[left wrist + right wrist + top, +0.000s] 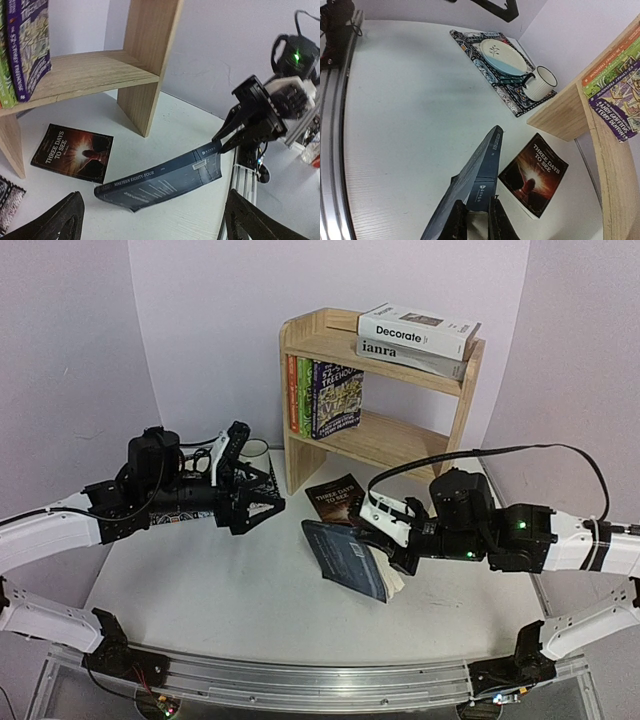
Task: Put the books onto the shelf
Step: Pass from the right arm to the left
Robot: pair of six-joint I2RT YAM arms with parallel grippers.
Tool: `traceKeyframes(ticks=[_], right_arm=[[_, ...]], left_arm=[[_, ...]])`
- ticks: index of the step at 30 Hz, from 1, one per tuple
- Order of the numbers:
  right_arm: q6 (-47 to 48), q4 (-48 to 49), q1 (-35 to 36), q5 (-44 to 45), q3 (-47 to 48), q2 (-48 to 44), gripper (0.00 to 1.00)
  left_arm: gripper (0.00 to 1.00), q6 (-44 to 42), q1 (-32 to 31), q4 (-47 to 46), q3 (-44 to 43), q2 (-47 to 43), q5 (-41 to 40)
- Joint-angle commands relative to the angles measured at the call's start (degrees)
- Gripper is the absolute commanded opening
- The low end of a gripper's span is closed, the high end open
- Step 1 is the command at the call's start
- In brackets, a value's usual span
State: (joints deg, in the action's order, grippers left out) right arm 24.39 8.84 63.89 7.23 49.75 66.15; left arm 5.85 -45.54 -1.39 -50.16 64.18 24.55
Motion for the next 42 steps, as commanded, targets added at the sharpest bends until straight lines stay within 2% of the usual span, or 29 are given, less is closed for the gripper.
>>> traceKeyframes(ticks=[1,14,22,27,33,36,42], right_arm=[[-4.05,3.21,-0.94,-7.10,5.11,-4.02,0.00],[-6.57,-0.37,-1.04,-12.24,10.17,-4.61,0.00],[-6.72,-0.84,-1.05,-15.73,11.66,-3.27,0.00],[-6.72,-0.98,-1.05,-18.23,12.31,-2.95,0.00],[-6.51,-1.19,-1.05,-19.86,12.39,-2.63,0.00],[-6.32,-1.13,-1.07,-19.76,12.39,-2.68,0.00],[-6.11,-1.18,-1.09,-19.67,12.39,-2.60,0.00]], left_arm=[[0.99,-15.49,0.01,0.13,1.02,-2.14,6.56],[0.99,-32.53,0.00,-0.84,1.11,7.60,21.95],[1.00,-37.93,0.01,-0.97,-1.46,15.82,19.30],[1.00,-39.15,0.31,-1.38,-2.11,18.28,15.66],[0.99,-39.30,0.61,-1.63,-2.73,19.82,15.95],[0.90,-39.56,0.61,-1.33,-2.69,20.42,16.48],[0.54,-41.19,0.65,0.97,-3.39,21.58,15.87]])
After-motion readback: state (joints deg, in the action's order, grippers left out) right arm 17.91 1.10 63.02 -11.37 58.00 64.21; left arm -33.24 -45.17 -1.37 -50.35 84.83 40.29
